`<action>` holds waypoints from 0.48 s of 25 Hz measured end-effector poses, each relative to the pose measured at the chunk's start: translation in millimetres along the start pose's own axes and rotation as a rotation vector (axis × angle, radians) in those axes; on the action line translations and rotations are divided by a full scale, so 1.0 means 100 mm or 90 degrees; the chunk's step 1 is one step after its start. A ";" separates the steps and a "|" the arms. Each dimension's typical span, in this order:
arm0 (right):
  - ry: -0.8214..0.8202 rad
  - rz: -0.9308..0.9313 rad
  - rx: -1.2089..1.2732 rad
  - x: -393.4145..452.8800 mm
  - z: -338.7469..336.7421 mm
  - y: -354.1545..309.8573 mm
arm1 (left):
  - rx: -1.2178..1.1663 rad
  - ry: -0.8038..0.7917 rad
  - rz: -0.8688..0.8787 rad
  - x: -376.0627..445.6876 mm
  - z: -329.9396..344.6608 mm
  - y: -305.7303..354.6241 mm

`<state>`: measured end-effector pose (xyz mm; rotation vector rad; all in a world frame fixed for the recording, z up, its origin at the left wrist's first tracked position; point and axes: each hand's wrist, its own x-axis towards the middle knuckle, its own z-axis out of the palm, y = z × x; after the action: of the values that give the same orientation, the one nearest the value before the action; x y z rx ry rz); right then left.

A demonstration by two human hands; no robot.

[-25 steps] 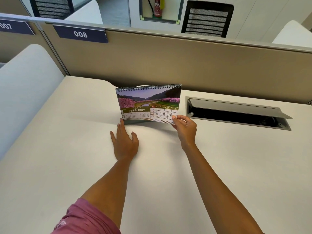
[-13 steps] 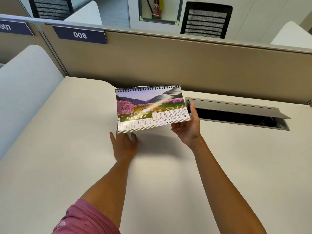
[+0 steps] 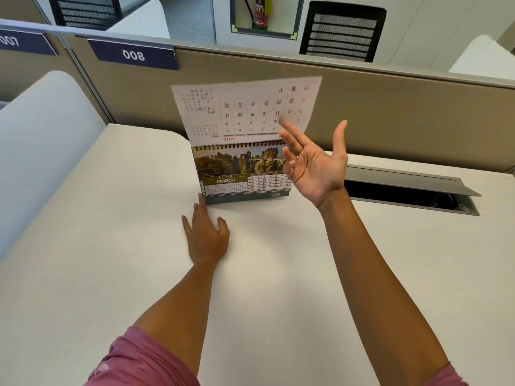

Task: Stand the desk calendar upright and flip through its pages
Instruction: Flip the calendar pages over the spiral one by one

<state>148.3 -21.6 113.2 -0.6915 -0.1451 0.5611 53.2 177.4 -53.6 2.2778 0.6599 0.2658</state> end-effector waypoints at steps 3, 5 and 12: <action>0.041 -0.024 0.004 0.04 0.01 -0.05 | 0.011 0.005 -0.002 0.00 0.00 0.01; 0.062 -0.033 0.004 0.05 0.01 -0.03 | 0.015 0.007 0.003 0.01 0.02 -0.01; 0.183 -0.053 0.010 0.03 -0.16 0.08 | 0.017 0.013 0.022 0.02 0.04 -0.04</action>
<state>152.4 -23.7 95.7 -0.7402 0.0991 0.3779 54.8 178.2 -59.2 2.3164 0.6382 0.2983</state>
